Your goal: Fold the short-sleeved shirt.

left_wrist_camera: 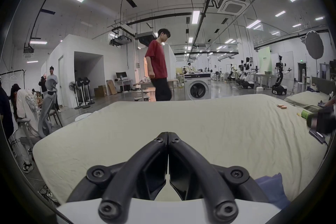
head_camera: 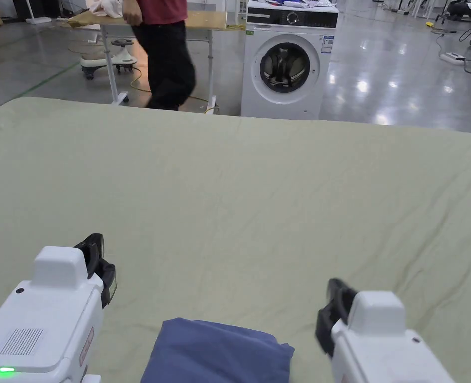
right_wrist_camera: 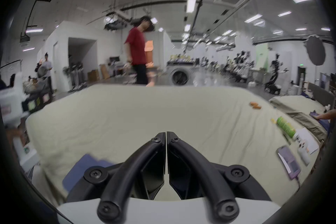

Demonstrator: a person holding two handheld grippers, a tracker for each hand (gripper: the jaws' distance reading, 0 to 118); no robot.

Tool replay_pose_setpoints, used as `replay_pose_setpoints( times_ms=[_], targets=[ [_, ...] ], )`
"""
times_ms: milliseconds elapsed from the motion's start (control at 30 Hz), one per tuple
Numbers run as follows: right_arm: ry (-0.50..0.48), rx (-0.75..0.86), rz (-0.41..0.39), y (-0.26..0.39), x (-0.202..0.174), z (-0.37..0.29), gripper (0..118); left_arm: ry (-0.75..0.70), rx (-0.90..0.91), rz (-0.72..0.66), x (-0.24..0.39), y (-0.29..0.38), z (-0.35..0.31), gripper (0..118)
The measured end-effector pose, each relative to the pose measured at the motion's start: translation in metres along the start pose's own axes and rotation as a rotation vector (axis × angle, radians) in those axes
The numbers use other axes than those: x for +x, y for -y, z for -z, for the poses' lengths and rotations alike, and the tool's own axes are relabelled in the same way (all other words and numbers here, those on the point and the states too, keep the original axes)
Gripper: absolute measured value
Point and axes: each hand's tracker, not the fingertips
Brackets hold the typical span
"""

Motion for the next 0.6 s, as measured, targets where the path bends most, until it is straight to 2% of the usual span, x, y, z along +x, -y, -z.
replay_pose_setpoints(
  times_ms=[100,167,233,333,400,500,600],
  targets=[
    [-0.067,-0.099,-0.044,0.035,-0.031,0.002,0,0.014,-0.034,-0.007,-0.004,0.012,-0.003,1],
    [-0.101,-0.144,-0.038,0.055,-0.047,0.008,0,0.019,-0.061,-0.01,-0.007,0.019,-0.003,1],
    [-0.102,-0.172,-0.059,0.07,-0.061,0.017,0,0.022,-0.083,-0.018,-0.013,0.028,-0.007,1],
    [-0.072,-0.193,-0.092,0.09,-0.07,0.033,0,0.026,-0.116,-0.031,-0.021,0.036,-0.012,1],
    [-0.029,-0.223,-0.092,0.103,-0.069,0.042,0,0.043,-0.148,-0.047,-0.027,0.042,-0.014,1],
    [-0.004,-0.252,-0.069,0.116,-0.063,0.05,0,0.072,-0.204,-0.076,-0.035,0.051,-0.016,1],
    [0.005,-0.235,-0.083,0.123,-0.064,0.049,0,0.133,-0.277,-0.118,-0.043,0.058,-0.013,1]
  ],
)
